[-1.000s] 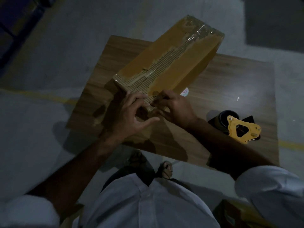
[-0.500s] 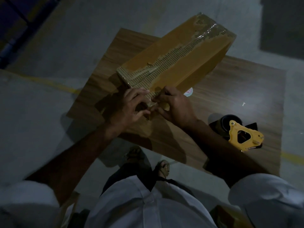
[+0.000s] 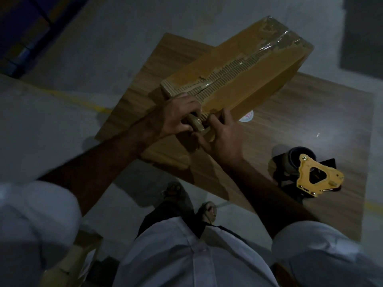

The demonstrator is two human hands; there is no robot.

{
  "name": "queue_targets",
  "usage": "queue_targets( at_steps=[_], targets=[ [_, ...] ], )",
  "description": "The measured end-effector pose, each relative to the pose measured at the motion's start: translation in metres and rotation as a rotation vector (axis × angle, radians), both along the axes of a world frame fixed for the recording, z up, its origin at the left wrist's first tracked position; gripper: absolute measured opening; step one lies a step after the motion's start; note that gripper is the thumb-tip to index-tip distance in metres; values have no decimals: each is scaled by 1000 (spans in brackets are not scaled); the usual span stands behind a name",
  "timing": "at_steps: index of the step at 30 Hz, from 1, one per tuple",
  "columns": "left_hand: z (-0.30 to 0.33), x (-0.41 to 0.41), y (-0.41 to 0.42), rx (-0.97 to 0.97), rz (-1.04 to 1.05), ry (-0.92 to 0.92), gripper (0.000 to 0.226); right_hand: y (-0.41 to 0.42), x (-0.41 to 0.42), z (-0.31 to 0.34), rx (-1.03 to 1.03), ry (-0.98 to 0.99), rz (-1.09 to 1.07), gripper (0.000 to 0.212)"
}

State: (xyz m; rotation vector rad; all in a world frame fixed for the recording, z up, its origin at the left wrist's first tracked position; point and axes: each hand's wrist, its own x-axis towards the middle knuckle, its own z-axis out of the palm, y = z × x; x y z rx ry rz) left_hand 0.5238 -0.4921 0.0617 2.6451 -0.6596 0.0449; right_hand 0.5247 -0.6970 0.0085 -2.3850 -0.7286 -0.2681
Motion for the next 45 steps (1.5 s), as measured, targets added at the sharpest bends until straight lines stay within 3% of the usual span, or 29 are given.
queue_targets(
  at_steps=[7,16,21,24,28,34,39,45],
  targets=[
    [6,1,21,-74,-46,14,32,27,-12,11,44,187,-213,49],
    [6,21,43,-54,-108,67,30,38,-21,17,-45,171,-236,45],
    [-3,49,87,91,40,25,61,52,-15,22,-51,176,-377,57],
    [-9,64,105,22,102,107,82,56,-20,20,-61,176,-408,51],
    [-12,59,105,-36,69,167,87,43,-30,21,0,274,-423,65],
    [-14,16,63,-147,-108,130,79,0,-29,39,-60,341,-617,62],
    [-28,6,30,-205,-342,202,67,-18,-30,57,-161,325,-640,33],
    [-24,28,6,-249,-462,151,56,-21,-58,53,-107,320,-492,67]
  ],
)
